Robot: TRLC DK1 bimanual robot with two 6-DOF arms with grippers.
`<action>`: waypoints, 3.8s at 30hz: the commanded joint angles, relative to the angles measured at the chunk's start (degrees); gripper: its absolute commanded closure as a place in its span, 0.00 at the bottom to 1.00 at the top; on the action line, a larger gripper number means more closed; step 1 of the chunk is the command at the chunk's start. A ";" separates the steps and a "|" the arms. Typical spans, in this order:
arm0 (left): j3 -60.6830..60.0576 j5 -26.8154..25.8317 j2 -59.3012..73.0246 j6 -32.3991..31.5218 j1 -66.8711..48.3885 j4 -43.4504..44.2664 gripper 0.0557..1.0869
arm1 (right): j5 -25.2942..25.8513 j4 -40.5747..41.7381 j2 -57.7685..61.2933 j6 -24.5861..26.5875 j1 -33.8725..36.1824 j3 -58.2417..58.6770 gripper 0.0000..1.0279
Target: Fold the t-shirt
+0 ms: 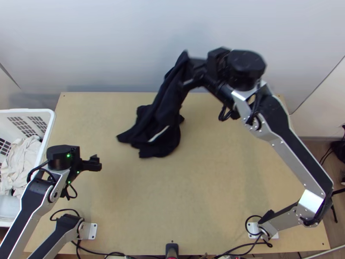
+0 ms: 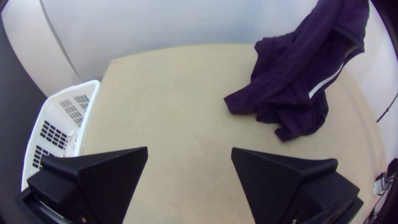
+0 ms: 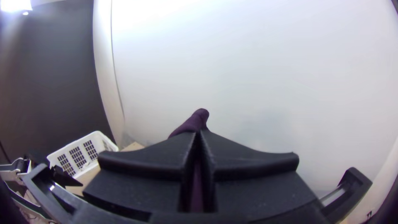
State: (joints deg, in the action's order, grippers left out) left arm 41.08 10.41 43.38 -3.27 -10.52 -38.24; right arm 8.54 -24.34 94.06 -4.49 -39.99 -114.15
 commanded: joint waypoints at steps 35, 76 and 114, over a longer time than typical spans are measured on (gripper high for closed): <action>12.71 11.03 52.51 14.87 -54.25 52.21 0.05 | 4.74 -3.35 -1.34 0.71 0.61 -1.87 0.97; 22.11 29.40 46.89 20.23 -38.34 48.08 0.96 | 4.65 -6.86 -6.08 1.94 4.83 3.49 0.97; 25.28 -12.08 24.21 -0.34 -4.77 12.14 0.04 | 4.56 -9.68 -16.01 1.77 7.73 15.10 0.97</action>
State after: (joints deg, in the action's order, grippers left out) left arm 68.90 -1.32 69.67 -3.66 -12.80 -24.97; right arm 13.10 -33.93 78.76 -2.55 -32.23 -100.73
